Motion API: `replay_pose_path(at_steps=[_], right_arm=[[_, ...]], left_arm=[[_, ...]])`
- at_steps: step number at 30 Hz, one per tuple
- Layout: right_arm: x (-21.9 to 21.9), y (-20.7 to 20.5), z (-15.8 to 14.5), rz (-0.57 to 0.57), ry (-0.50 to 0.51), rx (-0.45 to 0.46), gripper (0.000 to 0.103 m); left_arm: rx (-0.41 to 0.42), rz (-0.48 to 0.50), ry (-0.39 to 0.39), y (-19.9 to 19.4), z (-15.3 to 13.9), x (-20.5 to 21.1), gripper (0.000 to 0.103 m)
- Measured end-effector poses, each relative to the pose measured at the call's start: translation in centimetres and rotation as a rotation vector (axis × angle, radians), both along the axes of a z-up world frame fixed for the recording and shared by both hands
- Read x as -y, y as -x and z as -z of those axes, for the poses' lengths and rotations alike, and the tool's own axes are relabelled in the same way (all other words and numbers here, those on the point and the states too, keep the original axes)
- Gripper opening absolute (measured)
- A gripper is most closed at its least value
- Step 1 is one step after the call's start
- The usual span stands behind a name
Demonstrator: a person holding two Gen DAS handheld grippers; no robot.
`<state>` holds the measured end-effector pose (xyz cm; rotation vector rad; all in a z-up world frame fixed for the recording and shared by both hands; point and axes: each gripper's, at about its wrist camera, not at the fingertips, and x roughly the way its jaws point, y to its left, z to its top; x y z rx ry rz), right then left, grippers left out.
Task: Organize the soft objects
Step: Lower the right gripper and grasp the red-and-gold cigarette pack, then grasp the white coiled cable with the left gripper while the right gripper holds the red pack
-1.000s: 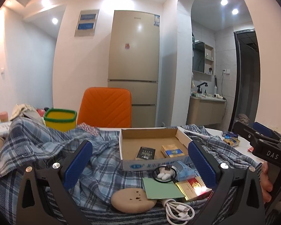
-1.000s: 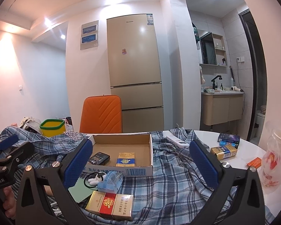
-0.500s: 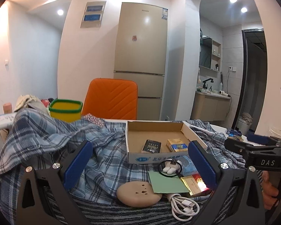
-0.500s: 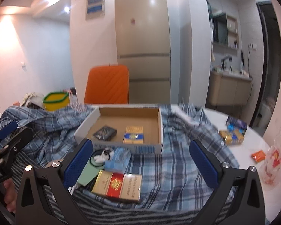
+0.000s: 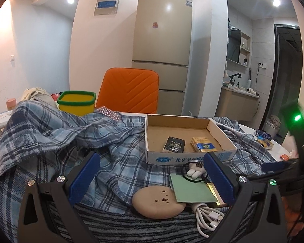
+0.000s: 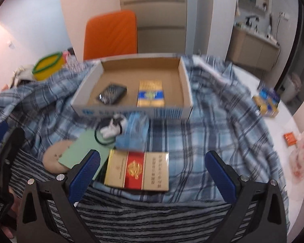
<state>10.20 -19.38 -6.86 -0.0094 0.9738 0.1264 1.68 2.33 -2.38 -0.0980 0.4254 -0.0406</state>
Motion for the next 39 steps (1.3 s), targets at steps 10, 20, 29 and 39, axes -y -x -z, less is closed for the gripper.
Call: replay_pose_path(at_steps=[10,20,29,39], right_arm=[[-0.9,-2.1,4.2,0.026,-0.031,-0.193,0.095],[-3.1,-2.8,5.4,-0.015,0.044,-0.241,0.095],[-0.4,-1.3,3.0,0.027,-0.008,-0.162,0.088],[3.4,2.0,-2.5,0.042,0.029,0.03,0.088]], left_arm=[[-0.01,-0.001,-0.005,-0.1,0.1,0.1,0.103],[-0.016,-0.007,0.003,-0.1,0.1,-0.1,0.103],[-0.064,0.059,0.032,0.2,-0.3,-0.4,0.103],[-0.513,0.205,0.091,-2.8,2.1,2.3,0.068]])
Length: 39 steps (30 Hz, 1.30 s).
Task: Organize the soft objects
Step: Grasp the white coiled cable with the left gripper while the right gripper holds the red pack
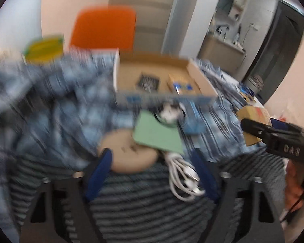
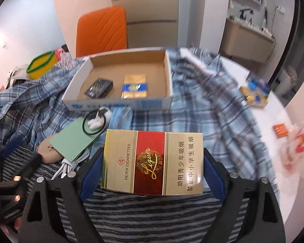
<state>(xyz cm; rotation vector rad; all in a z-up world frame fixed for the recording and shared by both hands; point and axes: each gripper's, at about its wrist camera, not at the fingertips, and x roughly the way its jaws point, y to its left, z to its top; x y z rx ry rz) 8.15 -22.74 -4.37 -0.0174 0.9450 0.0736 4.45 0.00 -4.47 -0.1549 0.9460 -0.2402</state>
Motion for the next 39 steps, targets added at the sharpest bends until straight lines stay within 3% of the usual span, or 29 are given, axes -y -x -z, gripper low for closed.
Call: replay_pose_path(at_steps=[2,8,14,18,25,29,39], right_arm=[[0.3,0.1,-0.4,-0.004,0.014,0.02,0.088],[1.3,1.2,-0.4,-0.005,0.035,0.061,0.088],[2.5,1.4,0.1,-0.008,0.02,0.067,0.088],[3.6,1.4,-0.1,0.007,0.016,0.086,0.088],[5.0,1.8,-0.5,0.017,0.026,0.109,0.088],[5.3,1.6,0.1,0.015,0.035,0.093,0.088],[4.3,2.1,0.2,-0.016,0.04,0.116,0.088]], left_arm=[[-0.06,0.015,0.019,-0.6,0.1,0.2,0.058],[-0.151,0.028,0.019,-2.0,-0.4,1.4,0.052],[-0.172,0.065,-0.003,-2.1,-0.8,3.3,0.043],[-0.217,0.058,0.008,-3.0,0.1,4.0,0.042],[-0.279,0.024,-0.049,-4.5,3.1,4.7,0.04],[-0.269,-0.027,-0.017,-5.0,3.3,3.9,0.025],[-0.096,0.043,-0.116,-2.4,1.9,4.0,0.023]])
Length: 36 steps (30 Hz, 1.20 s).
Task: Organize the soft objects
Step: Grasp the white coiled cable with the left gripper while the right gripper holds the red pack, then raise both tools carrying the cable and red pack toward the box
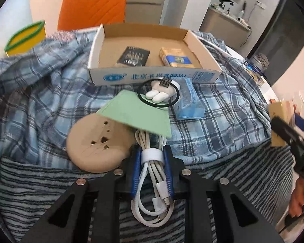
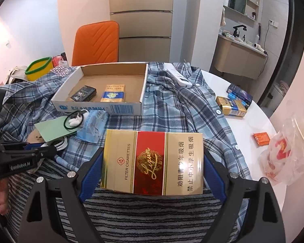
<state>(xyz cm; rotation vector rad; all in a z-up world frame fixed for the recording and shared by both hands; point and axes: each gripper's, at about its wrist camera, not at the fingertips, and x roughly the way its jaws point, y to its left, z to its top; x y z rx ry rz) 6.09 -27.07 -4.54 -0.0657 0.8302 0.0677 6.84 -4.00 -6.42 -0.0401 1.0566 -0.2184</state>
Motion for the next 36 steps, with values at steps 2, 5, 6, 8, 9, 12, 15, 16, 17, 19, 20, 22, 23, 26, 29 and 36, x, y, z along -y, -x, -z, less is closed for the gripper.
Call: replay_pose_path(at_steps=[2,5,6,8,9,12,15,16,17,19,20,22,23,26,29,36], right_arm=[[-0.2,0.2,-0.1,-0.005,-0.009,0.011,0.088],[-0.6,0.5,-0.4,-0.013,-0.015,0.029,0.088],[-0.6,0.6,-0.4,-0.015,-0.015,0.034,0.088],[-0.8,0.8,-0.6,-0.02,-0.012,0.038,0.088],[-0.9,0.9,-0.6,-0.021,-0.01,0.039,0.088],[-1.3,1.1,-0.7,-0.026,-0.008,0.044,0.088],[-1.6,1.3,-0.6,-0.034,-0.012,0.044,0.088],[-1.9,1.3,-0.6,-0.042,-0.014,0.044,0.088],[-2.0,1.4,-0.6,-0.047,-0.013,0.043,0.088],[-2.4,1.6,-0.7,-0.057,-0.007,0.045,0.088],[-2.6,1.8,-0.8,-0.064,-0.001,0.05,0.088],[-2.7,2.2,-1.1,-0.069,0.015,0.061,0.088],[-2.7,2.4,-1.2,-0.067,0.026,0.069,0.088],[-2.4,2.7,-1.5,-0.058,0.038,0.083,0.088],[-2.0,2.9,-1.7,-0.051,0.022,0.093,0.088],[-2.1,4.6,-2.7,-0.084,-0.031,0.23,0.088]], left_arm=[[0.058,0.002,-0.022,1.0,-0.7,-0.2,0.023],[0.129,0.011,-0.06,2.8,-1.7,-0.6,0.023],[0.125,0.02,-0.073,3.5,-1.9,-0.7,0.023],[0.1,0.03,-0.066,4.3,-2.0,-1.1,0.023],[0.086,0.037,-0.06,4.7,-2.0,-1.2,0.023],[0.069,0.054,-0.075,6.1,-2.1,-1.3,0.023],[0.079,0.057,-0.116,6.4,-1.5,-0.9,0.023],[0.084,0.06,-0.127,6.4,-1.3,-0.8,0.024],[0.088,0.059,-0.133,6.4,-1.2,-0.8,0.024],[0.095,0.061,-0.144,6.4,-1.0,-0.7,0.024],[0.097,0.065,-0.151,6.3,-1.0,-0.6,0.024],[0.102,0.08,-0.168,6.4,-0.9,-0.5,0.024],[0.104,0.085,-0.17,6.4,-0.8,-0.5,0.024],[0.124,0.085,-0.152,6.6,-0.9,-0.8,0.022],[0.216,0.087,-0.14,7.6,-1.7,-1.0,0.022],[0.59,0.064,-0.079,11.0,-5.7,-1.4,0.022]])
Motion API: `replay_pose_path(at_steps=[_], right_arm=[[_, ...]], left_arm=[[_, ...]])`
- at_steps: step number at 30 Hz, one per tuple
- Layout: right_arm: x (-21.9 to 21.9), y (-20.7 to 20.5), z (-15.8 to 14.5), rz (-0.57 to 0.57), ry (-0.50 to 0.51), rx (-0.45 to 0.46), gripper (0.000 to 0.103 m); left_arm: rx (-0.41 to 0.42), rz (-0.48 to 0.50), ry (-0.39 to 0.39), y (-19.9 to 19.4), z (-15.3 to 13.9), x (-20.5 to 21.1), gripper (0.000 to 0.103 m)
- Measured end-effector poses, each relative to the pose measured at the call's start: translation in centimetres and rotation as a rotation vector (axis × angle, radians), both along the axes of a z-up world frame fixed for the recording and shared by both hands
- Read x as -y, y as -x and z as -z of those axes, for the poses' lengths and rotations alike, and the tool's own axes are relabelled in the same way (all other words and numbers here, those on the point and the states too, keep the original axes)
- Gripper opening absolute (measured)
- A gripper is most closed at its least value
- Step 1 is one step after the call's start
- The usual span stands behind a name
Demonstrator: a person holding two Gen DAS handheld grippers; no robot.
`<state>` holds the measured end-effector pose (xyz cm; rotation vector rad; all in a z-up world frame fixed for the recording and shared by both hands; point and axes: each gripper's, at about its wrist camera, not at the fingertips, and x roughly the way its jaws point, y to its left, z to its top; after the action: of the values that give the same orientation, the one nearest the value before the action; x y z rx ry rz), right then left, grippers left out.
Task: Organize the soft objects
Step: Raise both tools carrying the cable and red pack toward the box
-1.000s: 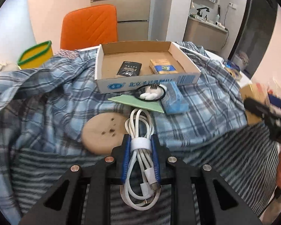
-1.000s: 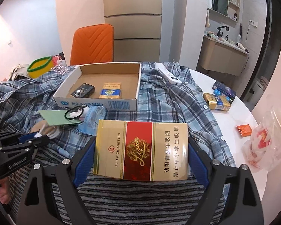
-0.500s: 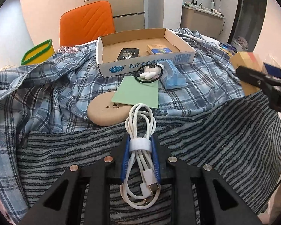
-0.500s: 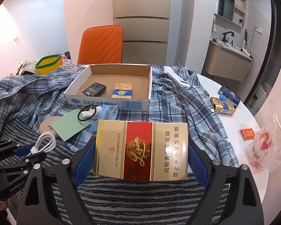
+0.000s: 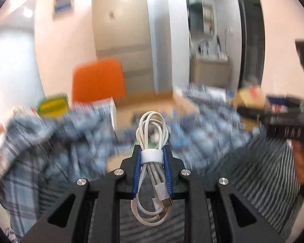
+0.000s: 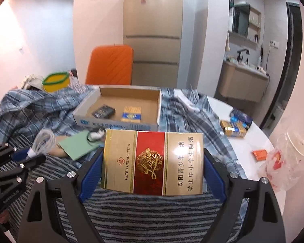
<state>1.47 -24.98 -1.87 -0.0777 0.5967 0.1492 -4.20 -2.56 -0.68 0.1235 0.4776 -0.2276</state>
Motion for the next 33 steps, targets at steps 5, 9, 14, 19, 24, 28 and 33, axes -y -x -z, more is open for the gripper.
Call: replay_pose_path(at_steps=[5,9,14,19,24,28,33], right_arm=[[-1.2,1.9,-0.7,-0.037,-0.014,0.138,0.088],[-1.9,2.7,-1.0,-0.042,-0.008,0.214,0.088],[-2.1,2.5,-1.5,-0.043,-0.006,0.236,0.088],[-2.1,2.3,-2.5,-0.041,-0.009,0.256,0.088],[-2.4,1.4,-4.9,-0.051,-0.004,0.345,0.088],[-2.8,-0.4,-6.9,-0.03,-0.001,0.403,0.088],[-2.5,-3.0,-8.8,0.006,-0.063,0.464,0.088]], left_arm=[[0.214,0.004,0.06,0.8,-2.0,-0.5,0.022],[0.258,-0.017,0.067,0.8,-2.6,-0.5,0.022],[0.304,0.0,0.044,1.6,-3.4,0.2,0.022],[0.328,0.001,0.062,1.4,-4.8,0.7,0.022],[0.367,-0.005,0.08,0.3,-6.9,1.6,0.022],[0.415,-0.027,0.112,-1.5,-9.1,1.8,0.022],[0.475,-0.058,0.158,-4.4,-11.0,1.3,0.022]])
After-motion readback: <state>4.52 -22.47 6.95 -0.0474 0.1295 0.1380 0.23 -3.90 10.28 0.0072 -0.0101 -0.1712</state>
